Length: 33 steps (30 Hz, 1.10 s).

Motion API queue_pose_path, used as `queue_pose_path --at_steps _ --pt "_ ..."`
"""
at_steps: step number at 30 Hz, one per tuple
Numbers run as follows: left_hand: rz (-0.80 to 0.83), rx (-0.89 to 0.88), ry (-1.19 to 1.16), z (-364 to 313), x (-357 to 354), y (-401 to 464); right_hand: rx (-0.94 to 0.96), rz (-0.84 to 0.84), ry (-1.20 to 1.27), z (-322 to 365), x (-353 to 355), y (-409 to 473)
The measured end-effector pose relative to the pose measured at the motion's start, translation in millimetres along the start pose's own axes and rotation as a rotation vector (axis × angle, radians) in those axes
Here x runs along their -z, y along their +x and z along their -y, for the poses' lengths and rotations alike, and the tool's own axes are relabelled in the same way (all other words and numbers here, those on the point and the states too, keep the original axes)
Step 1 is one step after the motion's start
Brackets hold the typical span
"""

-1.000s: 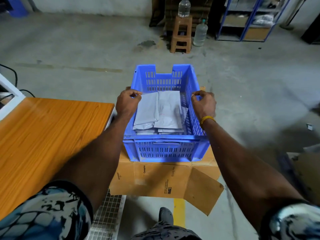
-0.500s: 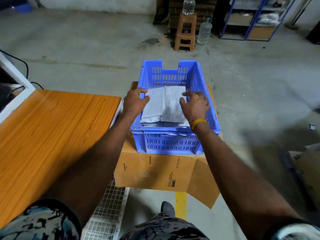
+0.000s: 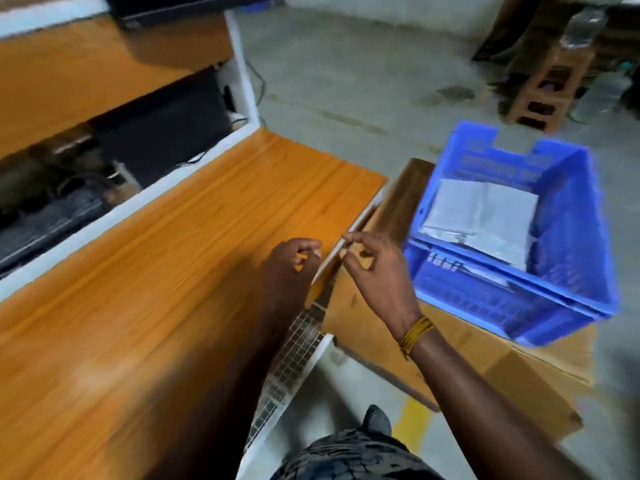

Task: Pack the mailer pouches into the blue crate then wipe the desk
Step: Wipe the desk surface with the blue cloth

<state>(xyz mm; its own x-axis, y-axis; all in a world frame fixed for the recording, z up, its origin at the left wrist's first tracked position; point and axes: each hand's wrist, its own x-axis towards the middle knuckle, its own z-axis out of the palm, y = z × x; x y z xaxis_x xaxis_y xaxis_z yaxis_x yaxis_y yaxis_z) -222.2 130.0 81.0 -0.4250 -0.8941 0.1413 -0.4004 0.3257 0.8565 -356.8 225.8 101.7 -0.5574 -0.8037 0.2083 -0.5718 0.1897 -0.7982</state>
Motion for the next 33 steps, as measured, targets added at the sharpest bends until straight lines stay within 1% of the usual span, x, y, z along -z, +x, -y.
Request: queue_pose_path --at_steps 2,6,10,12,15,19,24,27,29,33 --pt "-0.109 0.057 -0.015 15 26 -23 0.071 0.110 0.010 12 -22 -8" --pt "-0.370 0.212 0.008 39 75 -82 0.238 0.435 0.054 41 -70 -21" --pt "-0.626 0.342 -0.022 38 100 -146 0.454 0.659 0.138 70 -109 -40" --pt "-0.776 0.426 -0.034 35 106 -181 0.548 0.796 0.162 83 -122 -55" --pt "-0.983 0.579 -0.030 30 102 -238 0.602 1.027 0.177 91 -133 -85" --pt "-1.192 0.760 0.019 18 82 -318 0.698 1.295 0.215 90 -145 -140" --pt "-1.391 0.958 0.049 1 53 -411 0.828 1.554 0.202 95 -144 -225" --pt "-1.545 1.032 0.012 -6 39 -456 0.933 1.688 0.169 101 -143 -276" --pt "-1.623 1.067 -0.006 -9 34 -483 0.972 1.752 0.146 107 -144 -308" --pt "-1.725 1.101 -0.042 -6 40 -538 1.024 1.828 0.124 123 -151 -374"
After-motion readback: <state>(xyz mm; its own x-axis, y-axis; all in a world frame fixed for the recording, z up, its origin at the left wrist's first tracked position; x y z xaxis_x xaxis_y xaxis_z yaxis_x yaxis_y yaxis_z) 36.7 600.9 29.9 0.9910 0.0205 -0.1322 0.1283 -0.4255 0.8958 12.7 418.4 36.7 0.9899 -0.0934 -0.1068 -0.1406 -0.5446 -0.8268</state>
